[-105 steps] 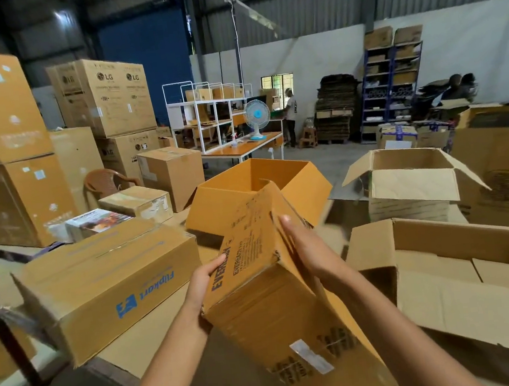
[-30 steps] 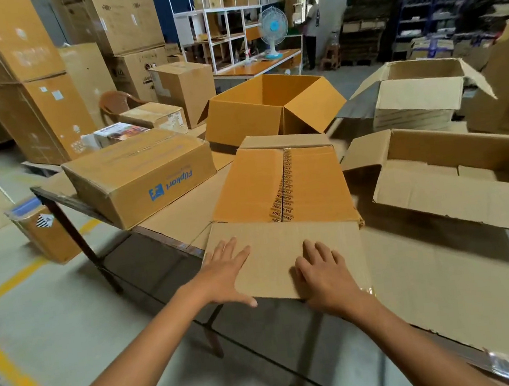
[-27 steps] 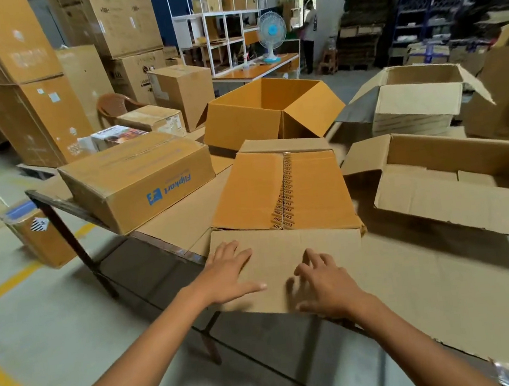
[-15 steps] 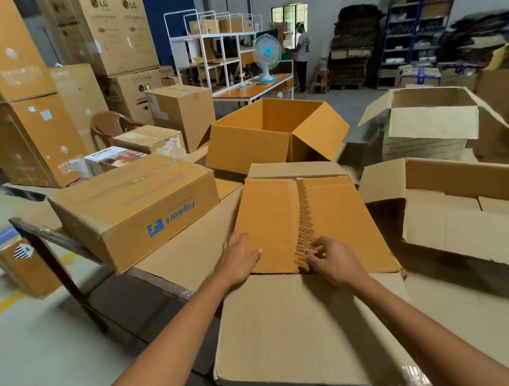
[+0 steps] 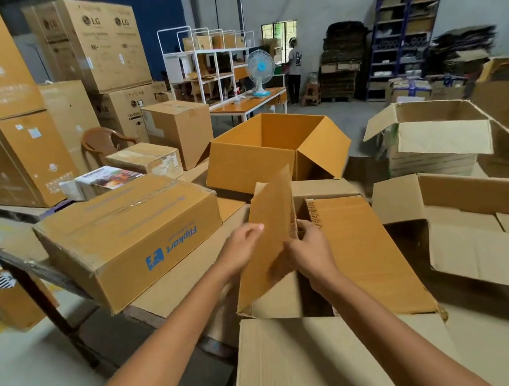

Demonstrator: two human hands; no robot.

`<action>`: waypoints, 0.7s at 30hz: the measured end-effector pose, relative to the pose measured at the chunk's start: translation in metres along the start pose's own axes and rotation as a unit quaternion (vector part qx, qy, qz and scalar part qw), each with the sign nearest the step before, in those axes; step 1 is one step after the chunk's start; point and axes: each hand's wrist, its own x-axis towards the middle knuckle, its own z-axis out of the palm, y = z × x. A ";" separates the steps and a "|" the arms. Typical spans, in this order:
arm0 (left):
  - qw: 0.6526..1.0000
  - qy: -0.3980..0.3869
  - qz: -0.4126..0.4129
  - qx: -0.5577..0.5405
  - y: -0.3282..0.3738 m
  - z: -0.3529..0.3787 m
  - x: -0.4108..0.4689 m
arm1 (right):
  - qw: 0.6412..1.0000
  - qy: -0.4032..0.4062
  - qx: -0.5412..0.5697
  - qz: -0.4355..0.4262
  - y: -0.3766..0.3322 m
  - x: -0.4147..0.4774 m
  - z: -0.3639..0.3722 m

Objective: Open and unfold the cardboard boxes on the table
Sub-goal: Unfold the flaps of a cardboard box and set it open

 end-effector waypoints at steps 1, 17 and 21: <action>0.999 0.000 -0.011 -0.045 0.015 -0.011 0.003 | 1.000 -0.011 0.009 -0.011 -0.009 0.001 0.009; 0.967 0.093 -0.139 0.193 -0.036 -0.128 0.040 | 0.889 -0.094 -0.441 -0.079 0.020 0.021 0.033; 0.937 0.028 -0.201 0.284 -0.118 -0.107 0.044 | 0.842 -0.067 -0.535 0.013 0.049 0.039 -0.003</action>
